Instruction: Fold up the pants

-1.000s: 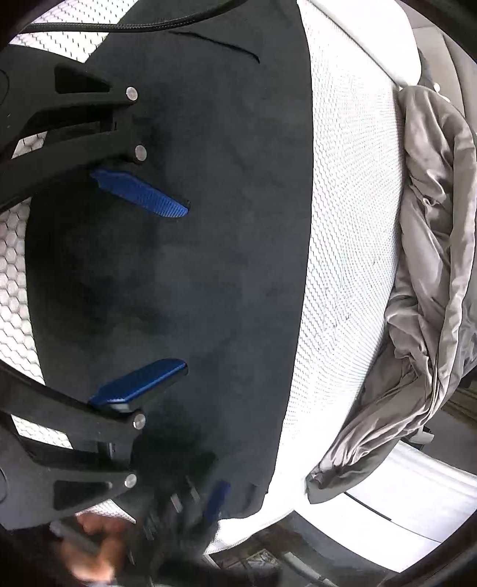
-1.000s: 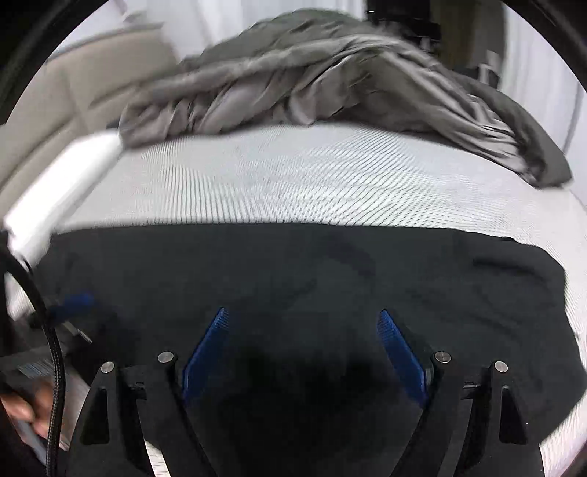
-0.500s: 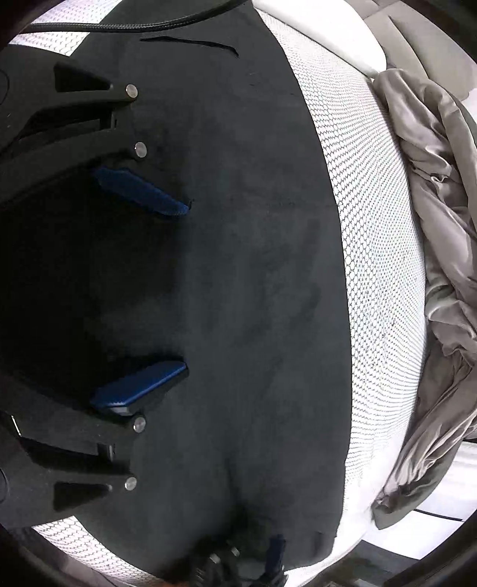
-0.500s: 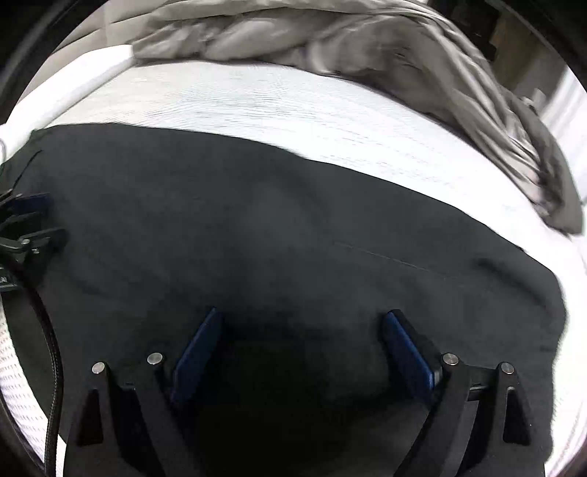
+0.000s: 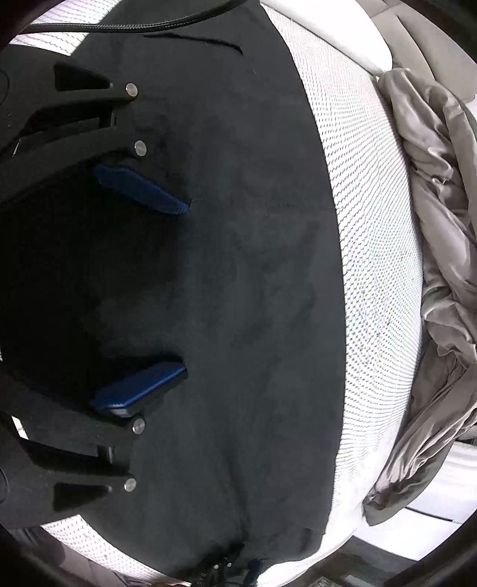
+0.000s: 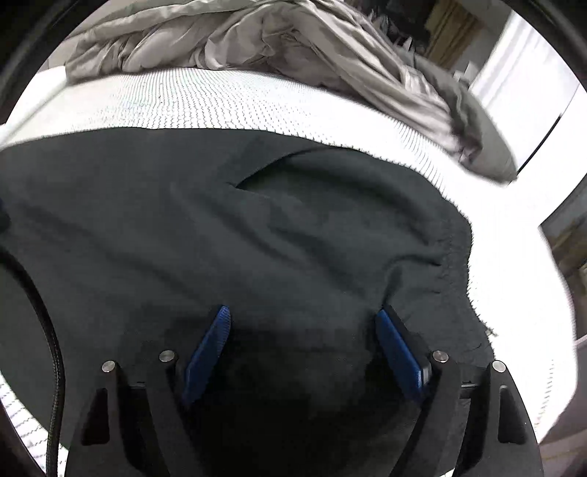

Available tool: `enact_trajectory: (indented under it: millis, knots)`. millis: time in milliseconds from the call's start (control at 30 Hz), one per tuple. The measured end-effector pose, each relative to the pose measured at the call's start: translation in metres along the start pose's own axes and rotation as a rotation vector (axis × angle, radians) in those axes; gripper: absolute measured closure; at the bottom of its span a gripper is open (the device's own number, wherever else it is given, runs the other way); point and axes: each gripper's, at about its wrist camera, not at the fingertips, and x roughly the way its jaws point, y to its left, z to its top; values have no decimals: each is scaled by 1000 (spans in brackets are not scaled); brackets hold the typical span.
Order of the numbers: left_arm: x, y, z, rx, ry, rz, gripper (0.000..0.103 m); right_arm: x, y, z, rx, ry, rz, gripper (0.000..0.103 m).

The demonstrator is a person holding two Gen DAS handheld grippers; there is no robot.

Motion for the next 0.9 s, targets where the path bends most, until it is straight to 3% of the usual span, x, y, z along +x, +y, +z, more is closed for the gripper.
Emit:
enact_trajectory:
  millis: [67, 167, 333, 433, 500, 567, 700, 733, 900]
  knots:
    - [-10, -6, 4, -17, -27, -23, 22, -7, 6, 3, 2, -14, 2, 20]
    - [-12, -31, 26, 13, -54, -70, 22, -23, 19, 14, 25, -73, 101, 20]
    - [22, -72, 53, 69, -5, -120, 22, -15, 67, 51, 53, -63, 282, 20]
    - [45, -76, 45, 106, 40, -105, 22, -6, 96, 62, -27, -50, 248, 20]
    - [42, -68, 41, 123, 19, -115, 22, 2, 98, 64, -46, -49, 268, 20]
    - [36, -49, 38, 104, -6, -55, 22, 12, 88, 60, -34, -20, 265, 20]
    - [33, -21, 38, 28, -10, -89, 23, 18, 43, 49, 98, 4, 88, 18]
    - [29, -21, 41, 21, -15, -88, 23, 15, 35, 48, 128, 6, 81, 21]
    - [27, -40, 68, 50, -69, -117, 22, -11, 57, 72, 114, -90, 187, 22]
